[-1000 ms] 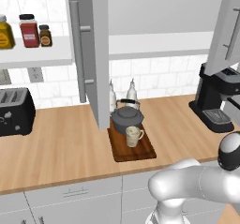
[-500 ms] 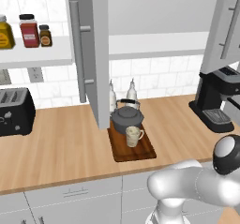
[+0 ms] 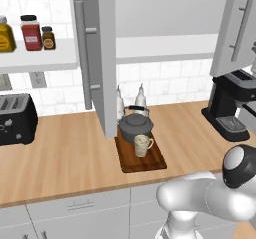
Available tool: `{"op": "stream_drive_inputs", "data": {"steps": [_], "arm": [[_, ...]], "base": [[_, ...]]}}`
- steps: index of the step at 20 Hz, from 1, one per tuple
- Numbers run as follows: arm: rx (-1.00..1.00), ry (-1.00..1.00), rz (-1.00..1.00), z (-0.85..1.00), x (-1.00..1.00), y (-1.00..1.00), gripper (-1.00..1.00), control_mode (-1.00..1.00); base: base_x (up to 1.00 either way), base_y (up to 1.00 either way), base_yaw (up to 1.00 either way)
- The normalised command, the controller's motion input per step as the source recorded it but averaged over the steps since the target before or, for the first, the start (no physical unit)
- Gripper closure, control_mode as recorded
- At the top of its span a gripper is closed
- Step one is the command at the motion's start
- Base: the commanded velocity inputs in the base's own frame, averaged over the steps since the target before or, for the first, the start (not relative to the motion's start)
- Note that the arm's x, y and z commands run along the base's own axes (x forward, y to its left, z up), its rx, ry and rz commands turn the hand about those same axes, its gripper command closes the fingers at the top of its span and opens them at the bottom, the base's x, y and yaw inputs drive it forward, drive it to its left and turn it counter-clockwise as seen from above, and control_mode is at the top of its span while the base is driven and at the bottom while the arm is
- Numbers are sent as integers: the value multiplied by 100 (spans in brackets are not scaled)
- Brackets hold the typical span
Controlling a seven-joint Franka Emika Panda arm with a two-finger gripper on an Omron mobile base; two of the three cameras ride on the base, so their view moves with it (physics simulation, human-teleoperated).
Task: Pick the kettle from the counter and place it on the tray. Then pick the mug from the cabinet and place it on the tray. Then close the cabinet doors.
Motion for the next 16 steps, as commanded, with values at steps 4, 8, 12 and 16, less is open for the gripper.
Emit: {"op": "stream_drive_inputs", "data": {"steps": [4,8,12,16], "arm": [[0,0,0,0,51,26,100,-100],[0,0,1,0,60,33,100,-100],[0,-4,0,0,53,45,100,-100],[0,0,0,0,56,45,100,-100]], "base": [[0,0,0],[0,0,0],[0,0,0],[0,0,0]]}}
